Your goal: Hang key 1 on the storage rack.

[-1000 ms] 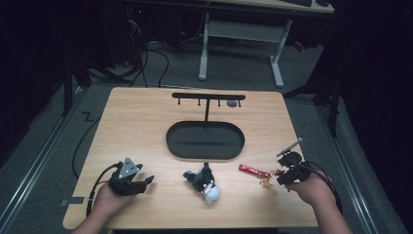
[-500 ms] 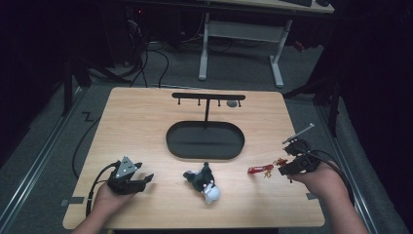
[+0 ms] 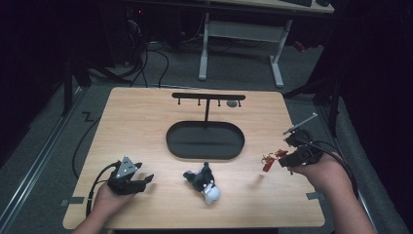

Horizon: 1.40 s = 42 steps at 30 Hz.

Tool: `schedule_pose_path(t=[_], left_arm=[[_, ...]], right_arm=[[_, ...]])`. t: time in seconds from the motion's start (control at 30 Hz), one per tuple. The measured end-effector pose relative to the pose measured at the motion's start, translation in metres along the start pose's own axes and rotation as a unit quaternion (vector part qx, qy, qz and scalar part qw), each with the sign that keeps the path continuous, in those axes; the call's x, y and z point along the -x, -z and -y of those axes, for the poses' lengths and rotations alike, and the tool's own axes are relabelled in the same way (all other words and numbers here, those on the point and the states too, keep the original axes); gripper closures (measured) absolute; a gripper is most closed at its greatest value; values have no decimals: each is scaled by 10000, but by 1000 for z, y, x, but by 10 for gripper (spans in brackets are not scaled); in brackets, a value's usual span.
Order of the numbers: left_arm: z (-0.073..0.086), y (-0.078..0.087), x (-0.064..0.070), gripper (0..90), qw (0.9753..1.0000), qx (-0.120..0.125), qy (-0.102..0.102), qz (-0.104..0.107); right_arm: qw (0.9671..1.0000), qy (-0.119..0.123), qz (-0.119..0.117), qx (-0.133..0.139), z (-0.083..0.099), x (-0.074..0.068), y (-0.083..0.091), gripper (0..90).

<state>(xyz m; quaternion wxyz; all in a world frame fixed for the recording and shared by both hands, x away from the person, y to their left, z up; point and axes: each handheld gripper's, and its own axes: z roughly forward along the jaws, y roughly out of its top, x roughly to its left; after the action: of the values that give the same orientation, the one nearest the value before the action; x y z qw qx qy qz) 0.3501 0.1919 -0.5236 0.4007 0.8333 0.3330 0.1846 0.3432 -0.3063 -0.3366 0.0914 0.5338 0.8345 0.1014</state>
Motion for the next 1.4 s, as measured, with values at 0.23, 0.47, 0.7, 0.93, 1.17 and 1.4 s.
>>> schedule_pose_path(t=[0.23,0.47,0.7,0.93,1.17,1.4], left_arm=[[-1,0,1,355,10000,12,-24,-21],[0,0,2,355,10000,34,-54,24],[0,0,3,355,9999,34,-84,46],[-1,0,3,355,9999,50,-99,79],[-1,-1,4,355,9999,31,-126,111],[-1,-2,5,357,9998,12,-144,164]], right_arm=[[10000,42,15,-46,-5,-2,-2,663],[10000,34,54,-67,-14,-3,-2,663],[10000,54,27,14,-23,-5,-3,663],[10000,58,29,37,-36,-5,-3,663],[10000,47,17,74,-50,-6,-1,663],[10000,59,43,63,-66,-7,0,664]])
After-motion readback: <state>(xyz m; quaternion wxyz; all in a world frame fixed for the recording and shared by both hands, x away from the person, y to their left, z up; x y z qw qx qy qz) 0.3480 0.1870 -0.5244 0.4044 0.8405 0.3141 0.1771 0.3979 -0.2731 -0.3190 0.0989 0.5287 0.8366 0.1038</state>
